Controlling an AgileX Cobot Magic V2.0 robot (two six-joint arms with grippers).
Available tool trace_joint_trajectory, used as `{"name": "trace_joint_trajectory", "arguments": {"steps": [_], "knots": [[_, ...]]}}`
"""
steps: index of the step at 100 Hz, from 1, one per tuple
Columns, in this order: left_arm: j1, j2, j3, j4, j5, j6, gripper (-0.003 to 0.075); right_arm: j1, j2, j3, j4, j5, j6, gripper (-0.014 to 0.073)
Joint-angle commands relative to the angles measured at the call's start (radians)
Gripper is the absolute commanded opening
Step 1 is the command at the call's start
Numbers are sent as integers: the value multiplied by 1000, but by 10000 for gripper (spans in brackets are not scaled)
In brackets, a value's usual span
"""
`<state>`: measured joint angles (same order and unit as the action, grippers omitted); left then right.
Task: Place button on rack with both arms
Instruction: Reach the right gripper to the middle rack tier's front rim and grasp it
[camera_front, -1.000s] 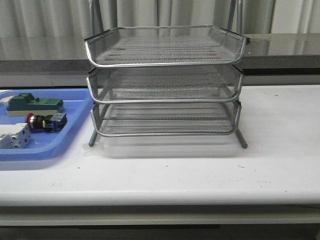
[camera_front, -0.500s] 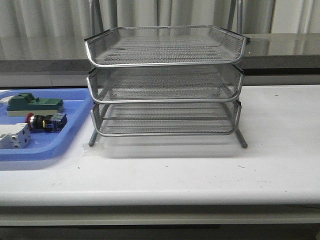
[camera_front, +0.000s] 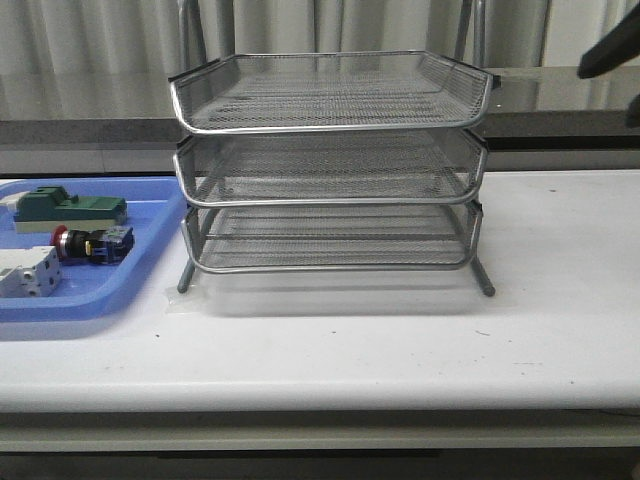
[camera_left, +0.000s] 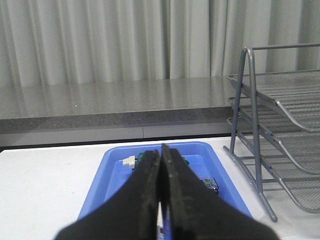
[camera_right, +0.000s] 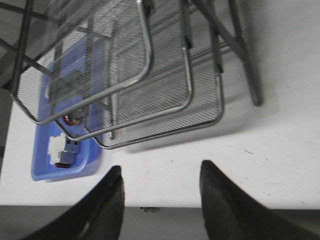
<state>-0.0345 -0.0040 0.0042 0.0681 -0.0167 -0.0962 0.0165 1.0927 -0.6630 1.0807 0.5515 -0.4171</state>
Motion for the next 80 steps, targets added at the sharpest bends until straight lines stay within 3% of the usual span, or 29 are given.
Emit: {"name": "trace_joint_trajectory", "arguments": {"steps": [1,21,80], "knots": [[-10,-32,34,-7,-83,-9,-20,2,45,-37,241,-7,-193,374],[-10,-32,34,-7,-83,-9,-20,2,199,-37,511,50,-435,374],[-10,-32,34,-7,-83,-9,-20,2,501,-46,781,192,-695,374]]}}
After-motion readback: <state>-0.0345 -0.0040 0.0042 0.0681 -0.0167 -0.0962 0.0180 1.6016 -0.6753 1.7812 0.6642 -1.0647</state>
